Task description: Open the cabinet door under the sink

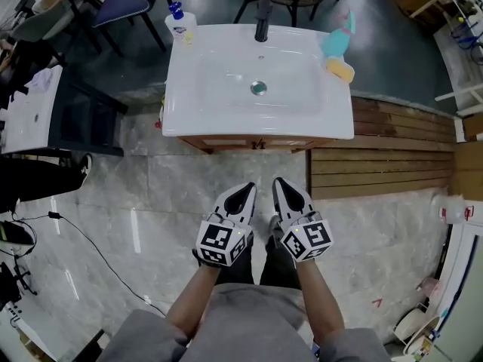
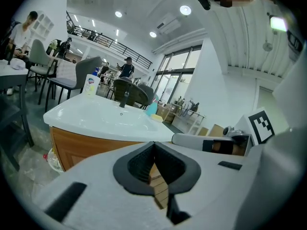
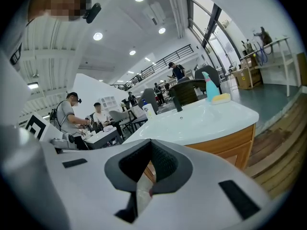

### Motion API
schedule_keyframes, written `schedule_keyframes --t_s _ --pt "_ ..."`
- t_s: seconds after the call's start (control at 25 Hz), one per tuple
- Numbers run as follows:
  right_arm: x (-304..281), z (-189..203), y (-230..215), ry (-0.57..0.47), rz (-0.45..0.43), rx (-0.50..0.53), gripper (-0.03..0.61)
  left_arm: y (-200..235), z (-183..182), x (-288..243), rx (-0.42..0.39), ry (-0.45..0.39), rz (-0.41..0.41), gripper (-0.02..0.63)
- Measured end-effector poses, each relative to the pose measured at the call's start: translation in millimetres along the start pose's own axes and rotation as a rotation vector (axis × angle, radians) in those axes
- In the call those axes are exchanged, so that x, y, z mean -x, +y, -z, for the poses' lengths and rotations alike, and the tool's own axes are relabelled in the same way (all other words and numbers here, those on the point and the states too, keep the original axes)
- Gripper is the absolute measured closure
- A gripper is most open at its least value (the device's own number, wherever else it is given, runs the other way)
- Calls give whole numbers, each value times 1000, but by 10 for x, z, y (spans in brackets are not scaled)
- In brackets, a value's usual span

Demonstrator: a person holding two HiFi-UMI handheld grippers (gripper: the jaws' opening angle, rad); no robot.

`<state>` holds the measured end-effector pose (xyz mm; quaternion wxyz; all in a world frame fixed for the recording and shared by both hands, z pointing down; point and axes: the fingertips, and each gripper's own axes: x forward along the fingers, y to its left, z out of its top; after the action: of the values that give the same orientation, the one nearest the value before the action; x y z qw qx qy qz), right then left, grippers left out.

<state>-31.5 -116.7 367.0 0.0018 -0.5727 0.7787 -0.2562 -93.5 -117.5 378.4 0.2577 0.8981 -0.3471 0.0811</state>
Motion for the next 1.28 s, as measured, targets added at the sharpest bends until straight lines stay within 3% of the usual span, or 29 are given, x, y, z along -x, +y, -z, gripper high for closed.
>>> schedule_keyframes --t_s 0.28,0.8,1.28 --pt "-338 378 -373 57 -41 -109 574 224 345 -346 20 22 -35 606" --pt "-907 964 -1144 122 -151 -198 574 737 952 -1031 89 -7 -211 606" --pt "-1175 1649 -1446 191 -159 -405 568 989 1283 -1227 42 1 -284 606"
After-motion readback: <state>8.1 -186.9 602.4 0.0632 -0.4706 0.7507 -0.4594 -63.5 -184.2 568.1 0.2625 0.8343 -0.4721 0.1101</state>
